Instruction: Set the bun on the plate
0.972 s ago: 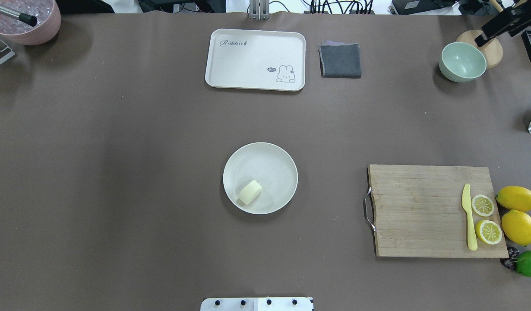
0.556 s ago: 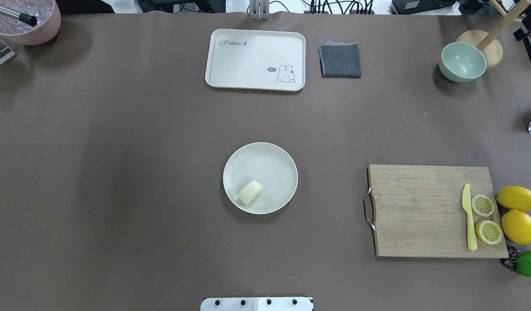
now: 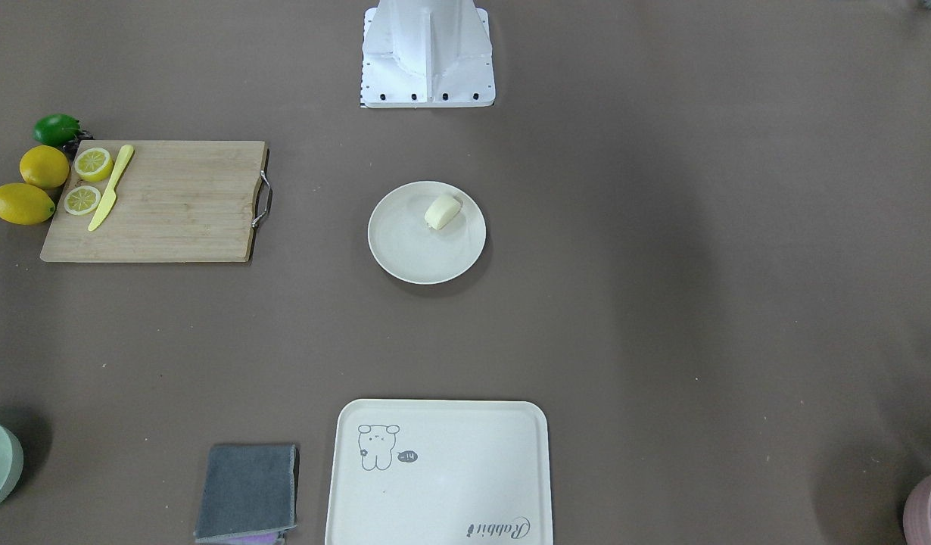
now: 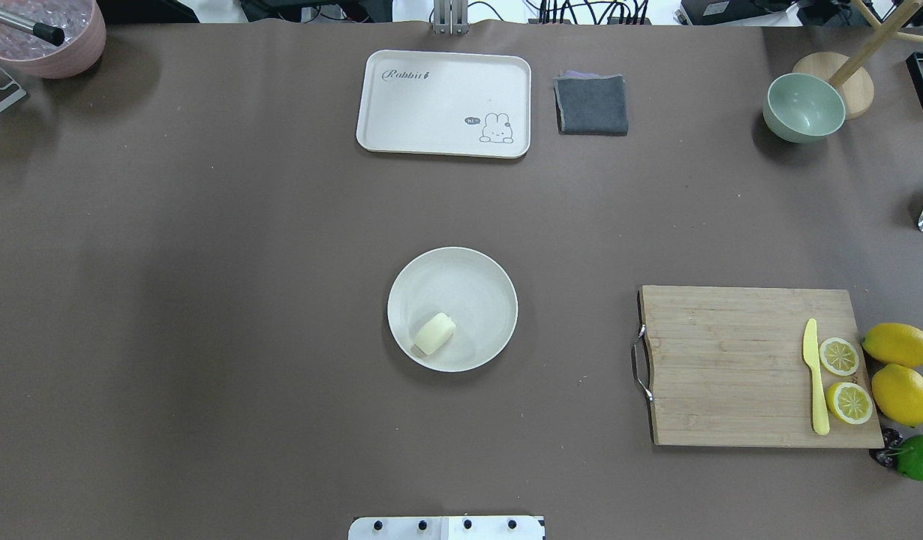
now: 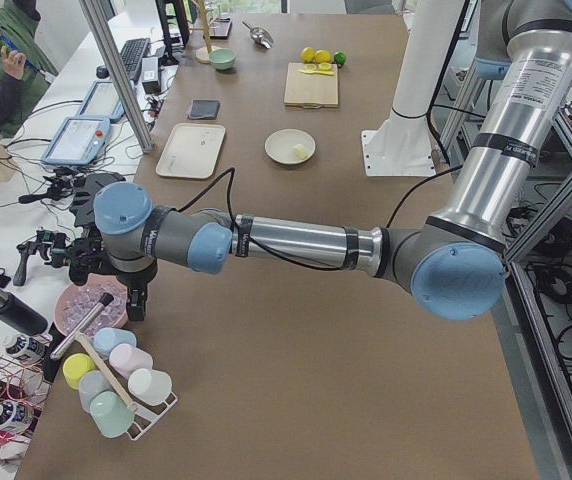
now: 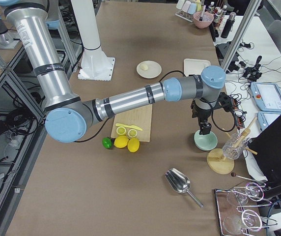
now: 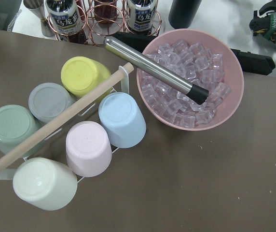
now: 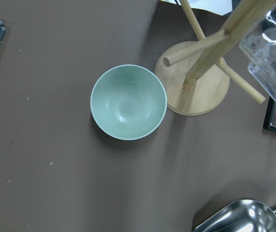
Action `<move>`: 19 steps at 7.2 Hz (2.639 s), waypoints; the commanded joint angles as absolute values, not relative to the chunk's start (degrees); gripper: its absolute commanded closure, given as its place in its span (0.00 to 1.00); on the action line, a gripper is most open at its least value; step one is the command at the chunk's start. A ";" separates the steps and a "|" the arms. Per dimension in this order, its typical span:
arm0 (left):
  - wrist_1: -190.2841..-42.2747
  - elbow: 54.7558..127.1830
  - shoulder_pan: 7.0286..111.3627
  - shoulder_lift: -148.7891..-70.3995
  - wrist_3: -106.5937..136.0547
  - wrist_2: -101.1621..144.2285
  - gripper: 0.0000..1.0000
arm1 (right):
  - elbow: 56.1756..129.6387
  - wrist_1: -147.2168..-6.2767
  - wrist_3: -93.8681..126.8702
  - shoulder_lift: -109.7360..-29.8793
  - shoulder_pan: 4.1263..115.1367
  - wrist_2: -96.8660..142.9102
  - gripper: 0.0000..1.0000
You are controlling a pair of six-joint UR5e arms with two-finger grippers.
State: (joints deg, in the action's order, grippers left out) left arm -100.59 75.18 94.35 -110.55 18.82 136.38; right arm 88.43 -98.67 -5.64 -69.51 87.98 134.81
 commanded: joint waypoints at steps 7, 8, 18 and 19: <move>-100.20 78.92 94.22 -103.28 18.81 136.41 0.02 | 86.75 -98.17 -5.18 -70.66 88.07 134.56 0.00; -100.20 78.84 94.13 -103.27 18.81 136.41 0.02 | 86.75 -98.17 -5.10 -70.58 88.07 134.65 0.00; -100.20 78.84 93.78 -104.06 18.90 136.32 0.02 | 77.69 -86.04 -1.50 -73.20 87.10 134.73 0.00; -100.20 78.75 93.78 -104.15 18.90 136.32 0.02 | 78.48 -86.04 -0.45 -73.47 87.10 134.82 0.00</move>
